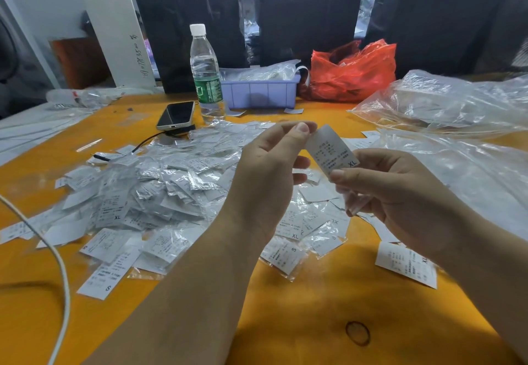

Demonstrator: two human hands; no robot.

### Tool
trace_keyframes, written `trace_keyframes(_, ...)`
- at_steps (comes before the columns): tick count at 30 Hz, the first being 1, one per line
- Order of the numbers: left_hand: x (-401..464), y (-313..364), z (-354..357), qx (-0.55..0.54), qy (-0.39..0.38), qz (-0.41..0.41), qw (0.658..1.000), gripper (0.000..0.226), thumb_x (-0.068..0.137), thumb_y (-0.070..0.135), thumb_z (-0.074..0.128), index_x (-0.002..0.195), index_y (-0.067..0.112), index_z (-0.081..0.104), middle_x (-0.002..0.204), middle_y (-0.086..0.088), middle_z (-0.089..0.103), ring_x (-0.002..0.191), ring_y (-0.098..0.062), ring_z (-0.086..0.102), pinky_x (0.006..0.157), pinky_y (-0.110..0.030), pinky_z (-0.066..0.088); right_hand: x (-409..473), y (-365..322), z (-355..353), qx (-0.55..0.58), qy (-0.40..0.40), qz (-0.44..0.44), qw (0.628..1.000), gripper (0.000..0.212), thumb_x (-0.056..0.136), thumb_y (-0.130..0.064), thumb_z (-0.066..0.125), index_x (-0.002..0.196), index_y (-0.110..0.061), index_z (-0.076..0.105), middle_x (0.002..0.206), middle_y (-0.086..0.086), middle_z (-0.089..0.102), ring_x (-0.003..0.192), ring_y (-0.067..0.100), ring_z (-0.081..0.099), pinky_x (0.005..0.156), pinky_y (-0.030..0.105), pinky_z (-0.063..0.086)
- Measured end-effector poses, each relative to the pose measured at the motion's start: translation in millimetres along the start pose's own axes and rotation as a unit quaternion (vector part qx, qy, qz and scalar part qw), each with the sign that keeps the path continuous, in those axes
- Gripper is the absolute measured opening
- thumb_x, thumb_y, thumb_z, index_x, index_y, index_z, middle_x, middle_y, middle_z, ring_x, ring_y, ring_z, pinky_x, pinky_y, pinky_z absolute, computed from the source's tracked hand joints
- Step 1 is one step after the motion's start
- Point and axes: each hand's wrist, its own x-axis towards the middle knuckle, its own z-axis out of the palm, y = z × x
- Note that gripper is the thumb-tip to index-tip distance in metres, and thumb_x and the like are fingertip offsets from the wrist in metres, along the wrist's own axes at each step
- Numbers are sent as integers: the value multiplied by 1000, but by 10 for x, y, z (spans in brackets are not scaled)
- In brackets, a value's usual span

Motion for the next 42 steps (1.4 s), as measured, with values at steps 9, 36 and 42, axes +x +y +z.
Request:
trace_keyframes(9, -30, -34, 18, 77, -24, 35, 996, 25, 97, 36, 52, 88, 23, 72, 89, 1, 71, 81, -9, 60, 76, -33, 53, -11, -14, 8, -4, 4, -1, 1000, 4, 71, -24, 73, 68, -22, 76, 57, -3, 59, 51, 9, 54, 54, 21, 49)
trace_keyframes(36, 44, -131, -107, 370, -51, -39, 927, 17, 87, 18, 52, 84, 30, 63, 88, 12, 63, 78, -6, 58, 46, -22, 46, 6, 17, -133, -335, 123, -46, 933, 16, 88, -17, 62, 80, -26, 73, 71, -6, 70, 55, 7, 59, 53, 15, 46)
trace_keyframes(42, 36, -202, -144, 509, -49, -59, 857, 29, 84, 23, 58, 111, 30, 63, 115, 4, 57, 112, -21, 52, 94, -43, 49, 63, 192, -183, -575, 28, 79, 814, 25, 91, -28, 59, 114, -20, 64, 119, -5, 52, 120, 17, 43, 96, 33, 39)
